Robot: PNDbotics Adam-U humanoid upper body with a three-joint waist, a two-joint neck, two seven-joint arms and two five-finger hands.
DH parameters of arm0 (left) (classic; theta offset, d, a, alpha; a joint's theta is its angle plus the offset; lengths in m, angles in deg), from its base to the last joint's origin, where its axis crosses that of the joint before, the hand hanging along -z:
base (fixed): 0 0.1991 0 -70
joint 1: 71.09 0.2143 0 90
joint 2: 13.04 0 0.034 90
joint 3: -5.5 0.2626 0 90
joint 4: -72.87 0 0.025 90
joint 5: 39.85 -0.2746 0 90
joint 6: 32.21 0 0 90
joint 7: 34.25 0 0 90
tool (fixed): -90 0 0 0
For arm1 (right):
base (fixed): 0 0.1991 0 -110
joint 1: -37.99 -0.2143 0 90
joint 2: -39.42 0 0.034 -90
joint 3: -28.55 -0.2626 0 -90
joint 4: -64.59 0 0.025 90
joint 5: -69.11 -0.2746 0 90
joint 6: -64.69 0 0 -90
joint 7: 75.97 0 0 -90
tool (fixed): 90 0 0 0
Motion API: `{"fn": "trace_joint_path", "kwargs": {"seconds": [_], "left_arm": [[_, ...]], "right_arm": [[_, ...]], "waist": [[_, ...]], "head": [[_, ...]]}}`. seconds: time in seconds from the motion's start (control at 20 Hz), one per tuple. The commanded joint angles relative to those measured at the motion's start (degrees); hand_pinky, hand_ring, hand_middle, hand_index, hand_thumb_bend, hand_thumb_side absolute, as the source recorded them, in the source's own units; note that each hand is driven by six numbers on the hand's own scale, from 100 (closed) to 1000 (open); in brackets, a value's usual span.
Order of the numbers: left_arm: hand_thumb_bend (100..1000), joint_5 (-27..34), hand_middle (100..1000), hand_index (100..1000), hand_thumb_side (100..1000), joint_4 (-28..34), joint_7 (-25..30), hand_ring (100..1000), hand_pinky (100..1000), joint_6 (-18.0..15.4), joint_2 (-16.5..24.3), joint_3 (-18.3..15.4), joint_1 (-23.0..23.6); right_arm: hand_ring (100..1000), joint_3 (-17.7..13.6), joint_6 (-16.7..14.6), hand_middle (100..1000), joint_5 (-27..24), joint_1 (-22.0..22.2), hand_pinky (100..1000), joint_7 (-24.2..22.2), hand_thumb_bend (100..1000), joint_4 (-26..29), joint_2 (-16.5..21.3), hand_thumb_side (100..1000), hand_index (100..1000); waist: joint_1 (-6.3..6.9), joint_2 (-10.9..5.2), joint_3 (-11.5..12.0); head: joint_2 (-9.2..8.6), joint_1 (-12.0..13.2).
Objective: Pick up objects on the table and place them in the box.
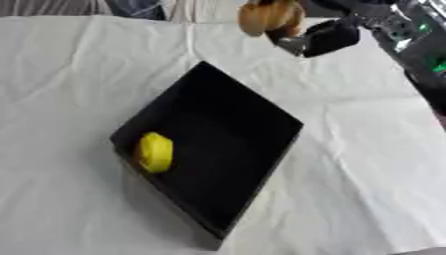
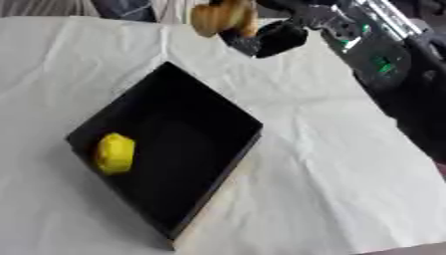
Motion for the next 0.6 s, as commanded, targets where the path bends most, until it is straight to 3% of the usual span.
{"fn": "trace_joint_path", "kwargs": {"seconds": [0.05, 0.45, 0.6], "left_arm": [[389, 0.1, 758, 873, 514, 0.9, 0.2, 783, 837, -0.1, 1.5, -0.2, -0.5], [386, 0.2, 758, 873, 518, 0.9, 0.5, 782, 838, 0.0, 1.2, -0.2, -0.4], [385, 0.2, 758, 873, 518, 0.9, 0.6, 782, 838, 0.0, 1.0, -0.1, -0.4]], "right_arm": [[739, 1.6, 0.9, 404, -0.9, -0.9, 776, -2.6, 100, 5.3, -0.8, 151, 585], [742, 3.4, 8.1, 404, -1.5, 2.6, 782, -10.0, 100, 16.9, -2.9, 162, 589], [744, 3.8, 11.0, 405, -1.3, 3.5, 783, -12.9, 100, 18.7, -4.1, 166, 590]], "waist": [[0.09, -1.52, 0.1], [0.12, -1.23, 0.3], [0.17, -1.16, 0.4]], "head": [[0.2, -0.1], [0.47, 0.4], [0.45, 0.4]]}}
